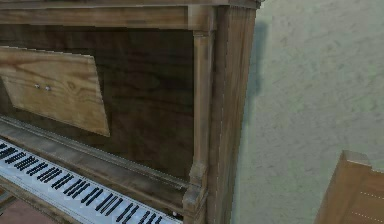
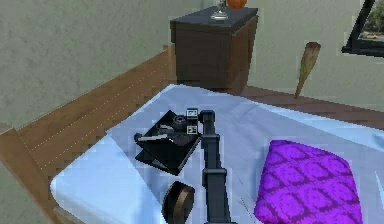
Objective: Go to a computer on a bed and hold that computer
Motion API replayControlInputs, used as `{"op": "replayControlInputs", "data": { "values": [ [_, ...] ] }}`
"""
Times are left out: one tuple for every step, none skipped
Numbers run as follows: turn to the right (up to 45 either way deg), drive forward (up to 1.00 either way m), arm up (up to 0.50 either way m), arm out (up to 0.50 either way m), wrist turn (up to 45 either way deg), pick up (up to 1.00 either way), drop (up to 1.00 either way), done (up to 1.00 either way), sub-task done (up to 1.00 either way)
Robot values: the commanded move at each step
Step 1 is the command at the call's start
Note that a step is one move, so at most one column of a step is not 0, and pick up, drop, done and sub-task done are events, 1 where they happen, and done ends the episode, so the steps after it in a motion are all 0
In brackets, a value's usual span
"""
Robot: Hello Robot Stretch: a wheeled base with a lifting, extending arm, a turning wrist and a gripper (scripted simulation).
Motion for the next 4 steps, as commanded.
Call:
{"op": "replayControlInputs", "data": {
  "values": [
    [0.0,0.00,0.00,0.00,33.0,0.00,0.00,0.00,0.00],
    [0.0,0.00,-0.30,0.00,0.0,0.00,0.00,0.00,0.00],
    [0.0,0.00,0.00,0.00,0.0,1.00,0.00,0.00,0.00],
    [0.0,0.00,0.10,0.00,0.0,0.00,0.00,0.00,0.00]
  ]
}}
